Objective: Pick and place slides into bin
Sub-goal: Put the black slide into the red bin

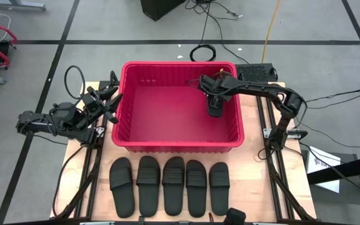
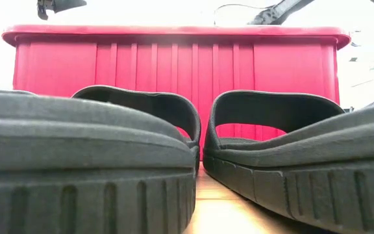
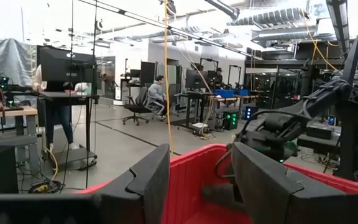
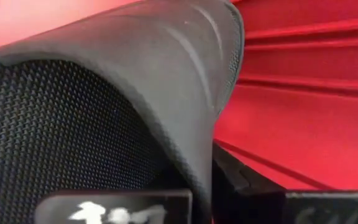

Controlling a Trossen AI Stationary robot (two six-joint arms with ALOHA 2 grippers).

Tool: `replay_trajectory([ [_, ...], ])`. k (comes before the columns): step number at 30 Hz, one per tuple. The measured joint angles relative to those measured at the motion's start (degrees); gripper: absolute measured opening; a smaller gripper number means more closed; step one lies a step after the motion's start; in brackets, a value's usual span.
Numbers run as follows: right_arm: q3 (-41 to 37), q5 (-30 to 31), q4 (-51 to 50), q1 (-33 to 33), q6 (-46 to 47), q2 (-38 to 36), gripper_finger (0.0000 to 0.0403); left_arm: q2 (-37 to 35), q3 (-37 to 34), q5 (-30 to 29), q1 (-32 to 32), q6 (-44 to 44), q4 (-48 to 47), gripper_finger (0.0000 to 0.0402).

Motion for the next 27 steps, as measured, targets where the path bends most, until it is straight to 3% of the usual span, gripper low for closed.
replay_trajectory([
  [16, 0.0, -4.7, 2.3, -3.5, -3.1, 3.9, 0.0009, 0.0, 0.0, 0.1, 0.0, -0.2, 0.0, 0.0179],
  [27, 0.0, -4.5, 2.0, -3.5, -5.0, 3.9, 0.006, 0.0, 0.0, 3.7, 0.0, -0.4, 0.6, 0.0179],
])
